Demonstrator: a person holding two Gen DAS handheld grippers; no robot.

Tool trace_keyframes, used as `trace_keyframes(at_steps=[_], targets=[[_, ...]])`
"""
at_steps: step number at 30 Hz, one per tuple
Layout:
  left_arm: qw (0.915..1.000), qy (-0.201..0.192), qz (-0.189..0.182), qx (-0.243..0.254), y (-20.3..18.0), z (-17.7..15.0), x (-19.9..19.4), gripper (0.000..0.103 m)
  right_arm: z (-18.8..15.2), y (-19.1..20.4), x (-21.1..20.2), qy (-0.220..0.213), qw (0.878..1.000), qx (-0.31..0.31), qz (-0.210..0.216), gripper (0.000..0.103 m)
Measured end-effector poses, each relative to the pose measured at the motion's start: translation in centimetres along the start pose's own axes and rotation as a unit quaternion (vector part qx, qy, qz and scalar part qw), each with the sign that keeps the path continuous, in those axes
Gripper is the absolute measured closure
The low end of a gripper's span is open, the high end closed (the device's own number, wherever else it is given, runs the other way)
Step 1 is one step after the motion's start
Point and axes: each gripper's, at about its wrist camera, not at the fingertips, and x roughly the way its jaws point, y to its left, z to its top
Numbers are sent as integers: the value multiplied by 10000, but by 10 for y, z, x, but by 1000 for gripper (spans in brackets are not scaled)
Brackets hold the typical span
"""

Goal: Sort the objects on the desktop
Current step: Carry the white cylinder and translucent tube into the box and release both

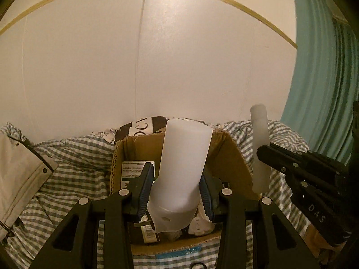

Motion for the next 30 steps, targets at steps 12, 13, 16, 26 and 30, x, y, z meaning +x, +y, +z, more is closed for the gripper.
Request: trace_keyframes(at_steps=[12,13,16,26,30], targets=[[9987,487,159,44,6,-26,62,62,-17,-16,53,605,9980,155,-11,95],[9982,586,110,17,7,-29,67,62,-20,-16,57,647,9979,100,-29,92],[9972,719,170,137,4,-36,80,61,-29,-16,74,851,9963,-117,-68,89],[9981,406,417,179,10,-33,67,25,-33,-27,64,694,9971,-39,-300,45],[9983,95,555,179,12,-29,42,4,-25,-27,41,445,9978,22,-485,25]])
